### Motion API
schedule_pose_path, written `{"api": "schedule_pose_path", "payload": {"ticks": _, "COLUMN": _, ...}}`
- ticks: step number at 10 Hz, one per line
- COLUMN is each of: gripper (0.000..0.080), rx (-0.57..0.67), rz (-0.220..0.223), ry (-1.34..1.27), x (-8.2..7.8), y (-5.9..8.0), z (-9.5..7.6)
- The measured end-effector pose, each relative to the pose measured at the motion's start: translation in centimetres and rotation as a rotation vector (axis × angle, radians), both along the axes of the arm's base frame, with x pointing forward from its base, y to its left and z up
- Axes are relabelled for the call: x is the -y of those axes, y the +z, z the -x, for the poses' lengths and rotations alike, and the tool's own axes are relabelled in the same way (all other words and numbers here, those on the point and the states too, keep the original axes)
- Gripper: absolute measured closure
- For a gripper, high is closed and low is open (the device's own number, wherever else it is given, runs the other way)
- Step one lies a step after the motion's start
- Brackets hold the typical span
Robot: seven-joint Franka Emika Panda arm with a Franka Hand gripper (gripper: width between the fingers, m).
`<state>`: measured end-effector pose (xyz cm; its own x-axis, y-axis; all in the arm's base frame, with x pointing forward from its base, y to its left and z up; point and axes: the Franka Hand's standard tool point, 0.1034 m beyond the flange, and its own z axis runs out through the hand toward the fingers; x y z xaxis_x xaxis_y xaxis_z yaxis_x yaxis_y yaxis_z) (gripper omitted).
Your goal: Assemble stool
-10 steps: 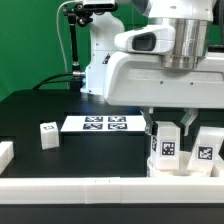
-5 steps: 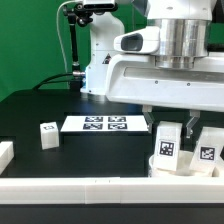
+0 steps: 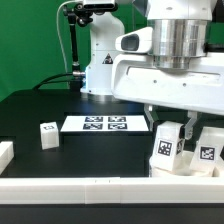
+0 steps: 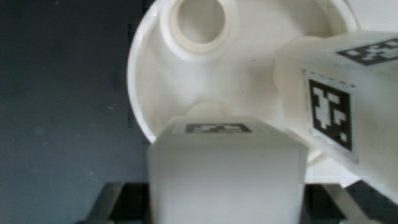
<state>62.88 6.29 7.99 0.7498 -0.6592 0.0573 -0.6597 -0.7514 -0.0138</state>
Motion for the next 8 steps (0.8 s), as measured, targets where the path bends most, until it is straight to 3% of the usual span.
{"api": "schedule_pose_path", "payload": {"ticks": 3, "gripper": 0.0459, "rx": 0.010, "rz": -0.027, "ry": -0.199, "x": -0.01, "y": -0.25, "z": -0.04}}
{"api": "schedule_pose_path", "payload": {"ticks": 8, "gripper": 0.0459, "rx": 0.071, "rz": -0.149, "ry": -0.683, "x": 0.26, "y": -0.31, "z": -0.34}}
